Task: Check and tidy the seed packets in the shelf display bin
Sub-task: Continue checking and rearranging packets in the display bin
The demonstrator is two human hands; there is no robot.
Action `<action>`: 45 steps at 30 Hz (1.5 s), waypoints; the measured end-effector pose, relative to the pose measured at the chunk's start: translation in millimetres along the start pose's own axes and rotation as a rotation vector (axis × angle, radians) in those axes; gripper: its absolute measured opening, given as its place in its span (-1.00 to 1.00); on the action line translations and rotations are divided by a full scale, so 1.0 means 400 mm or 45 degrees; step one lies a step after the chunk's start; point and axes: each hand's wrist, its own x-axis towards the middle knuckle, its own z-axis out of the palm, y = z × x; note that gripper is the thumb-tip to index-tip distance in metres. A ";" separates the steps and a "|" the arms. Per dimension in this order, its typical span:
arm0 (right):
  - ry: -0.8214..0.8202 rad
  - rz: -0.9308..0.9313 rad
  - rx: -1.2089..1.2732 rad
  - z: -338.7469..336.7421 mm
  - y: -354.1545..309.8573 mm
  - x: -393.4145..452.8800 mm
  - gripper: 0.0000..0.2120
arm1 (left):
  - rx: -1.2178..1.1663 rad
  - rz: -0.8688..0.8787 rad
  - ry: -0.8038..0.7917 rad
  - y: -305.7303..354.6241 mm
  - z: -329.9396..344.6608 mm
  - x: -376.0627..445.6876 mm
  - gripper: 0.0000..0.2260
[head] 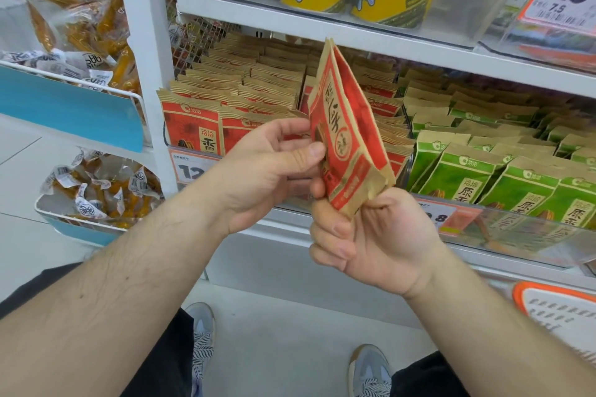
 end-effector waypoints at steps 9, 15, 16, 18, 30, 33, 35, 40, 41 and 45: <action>0.820 -0.200 -0.671 -0.003 -0.032 -0.016 -0.79 | 0.178 0.057 0.047 0.009 0.006 -0.009 -0.48; 1.012 -0.410 -0.924 -0.006 -0.065 -0.036 -0.40 | 0.510 0.119 0.045 0.002 0.004 -0.009 -0.58; 1.002 -0.435 -0.976 -0.004 -0.064 -0.040 -0.48 | 0.518 0.112 0.032 0.000 0.005 -0.010 -0.56; 0.981 -0.453 -1.009 -0.002 -0.063 -0.047 -0.58 | 0.522 0.088 0.029 0.002 0.008 -0.014 -0.56; 0.965 -0.759 -0.990 -0.008 -0.111 -0.084 -0.92 | 1.113 0.242 -0.021 0.038 0.009 -0.004 -0.70; 0.993 -1.054 -0.906 0.006 -0.167 -0.126 -0.83 | 1.721 0.619 0.274 0.090 -0.011 0.029 -0.68; 0.922 -1.233 -0.924 0.022 -0.206 -0.152 -0.78 | 2.002 0.703 0.328 0.111 -0.022 0.058 -0.62; 0.867 -1.242 -1.127 0.067 -0.256 -0.116 -0.71 | 2.162 0.536 0.193 0.081 -0.029 0.106 -0.66; 0.891 -1.220 -1.171 0.069 -0.262 -0.099 -0.72 | 2.203 0.497 0.173 0.076 -0.031 0.111 -0.69; 1.056 -1.070 -1.455 0.056 -0.274 -0.030 -0.90 | 2.386 0.402 0.145 0.068 -0.032 0.128 -0.63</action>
